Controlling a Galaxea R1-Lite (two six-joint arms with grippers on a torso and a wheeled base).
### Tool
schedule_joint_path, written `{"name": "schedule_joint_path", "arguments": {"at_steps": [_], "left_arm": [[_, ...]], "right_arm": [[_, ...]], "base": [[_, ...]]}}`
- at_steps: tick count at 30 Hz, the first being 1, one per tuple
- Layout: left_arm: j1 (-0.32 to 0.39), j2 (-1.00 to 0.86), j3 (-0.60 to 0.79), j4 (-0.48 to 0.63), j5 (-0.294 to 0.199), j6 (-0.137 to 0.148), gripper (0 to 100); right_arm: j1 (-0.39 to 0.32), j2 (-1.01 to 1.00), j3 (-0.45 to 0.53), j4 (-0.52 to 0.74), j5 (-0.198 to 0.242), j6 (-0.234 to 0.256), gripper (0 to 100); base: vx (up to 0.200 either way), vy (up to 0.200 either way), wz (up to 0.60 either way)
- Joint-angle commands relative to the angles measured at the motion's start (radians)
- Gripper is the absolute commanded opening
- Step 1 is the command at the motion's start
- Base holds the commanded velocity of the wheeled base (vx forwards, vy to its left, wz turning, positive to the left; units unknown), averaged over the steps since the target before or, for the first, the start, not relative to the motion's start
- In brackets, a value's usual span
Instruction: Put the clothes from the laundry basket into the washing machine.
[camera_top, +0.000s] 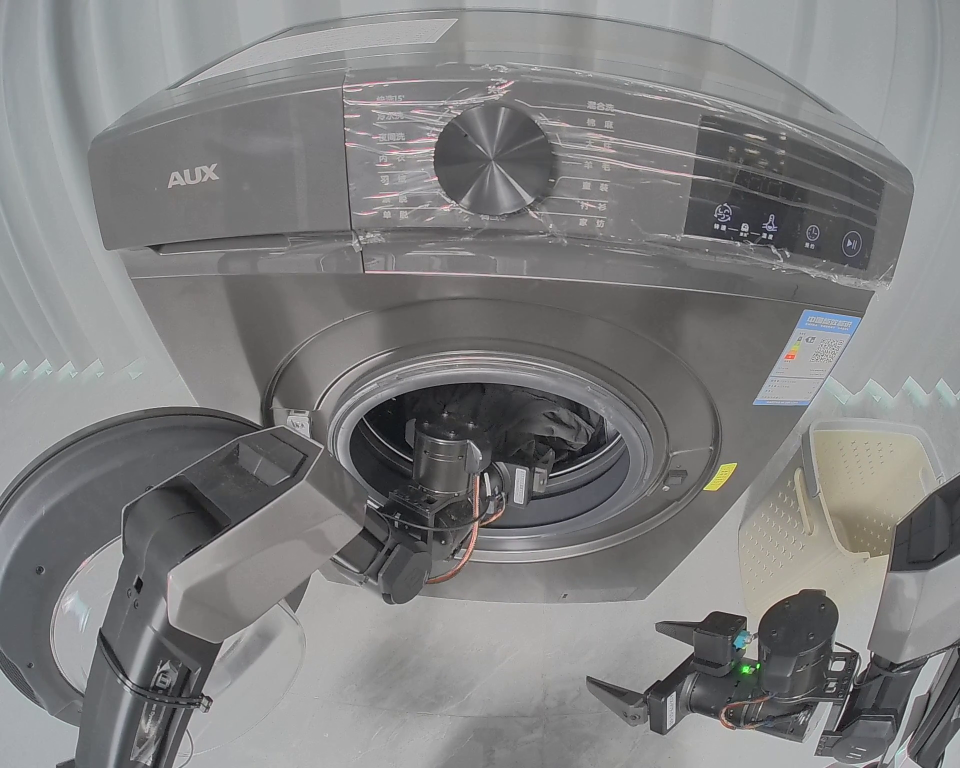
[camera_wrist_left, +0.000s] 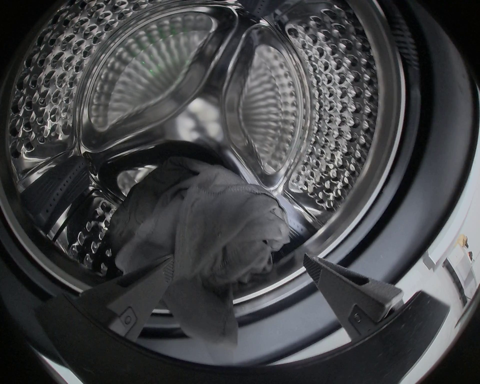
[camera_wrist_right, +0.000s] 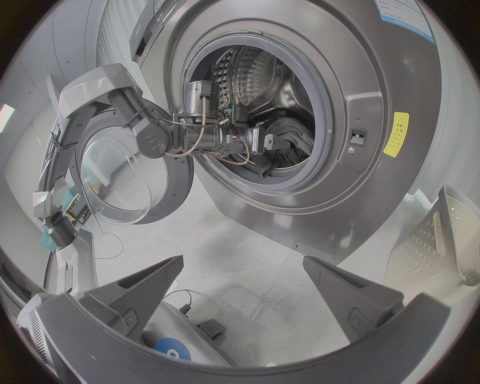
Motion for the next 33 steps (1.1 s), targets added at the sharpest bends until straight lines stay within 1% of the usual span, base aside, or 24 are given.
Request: {"name": "schedule_joint_path", "arguments": {"at_steps": [1,3,5,9,13,14,16,20,22,23,24,27,30,33], "left_arm": [[-0.007,-0.028,0.061,-0.001,-0.012,0.022,100],[-0.002,-0.001,0.038,-0.001,-0.012,0.025,100],[0.006,0.059,-0.02,0.004,-0.012,0.026,100],[0.029,0.133,-0.102,0.019,-0.016,0.046,100],[0.039,0.177,-0.174,0.06,-0.016,0.045,100],[0.046,0.179,-0.186,0.074,-0.016,0.045,0],[0.05,0.187,-0.208,0.097,-0.016,0.04,0],[0.059,0.193,-0.246,0.105,-0.016,0.035,0],[0.063,0.216,-0.323,0.103,-0.002,0.034,0],[0.063,0.219,-0.329,0.103,-0.002,0.032,0],[0.067,0.249,-0.429,0.099,0.009,0.029,0],[0.082,0.311,-0.592,0.093,0.047,0.015,0],[0.096,0.32,-0.592,0.079,0.052,0.009,0],[0.099,0.322,-0.592,0.05,0.053,0.009,0]], "right_arm": [[0.011,0.004,0.0,0.0,-0.001,0.001,100],[0.011,0.008,0.0,0.0,-0.001,0.001,100],[0.008,0.014,-0.002,0.0,0.001,0.003,100],[0.008,0.014,-0.002,-0.002,0.001,0.003,100],[0.009,0.014,-0.003,-0.002,0.001,0.003,100],[0.009,0.014,-0.005,-0.002,0.001,0.003,100],[0.006,0.014,-0.011,-0.002,0.001,0.003,100],[0.003,0.014,-0.017,-0.002,0.001,0.003,100],[0.004,0.014,-0.019,-0.002,0.001,0.003,100],[0.004,0.014,-0.019,-0.002,0.001,0.003,100],[0.004,0.014,-0.022,-0.002,0.001,0.003,100],[0.003,0.014,-0.026,-0.002,0.001,0.003,100],[0.004,0.014,-0.026,-0.002,0.001,0.003,100],[0.006,0.014,-0.026,-0.002,0.001,0.003,100]], "base": [[0.0,0.0,0.0],[0.0,0.0,0.0],[0.0,0.0,0.0],[0.0,0.0,0.0],[0.0,0.0,0.0],[0.0,0.0,0.0],[0.0,0.0,0.0],[0.0,0.0,0.0],[0.0,0.0,0.0],[0.0,0.0,0.0],[0.0,0.0,0.0],[0.0,0.0,0.0],[0.0,0.0,0.0],[0.0,0.0,0.0]]}}
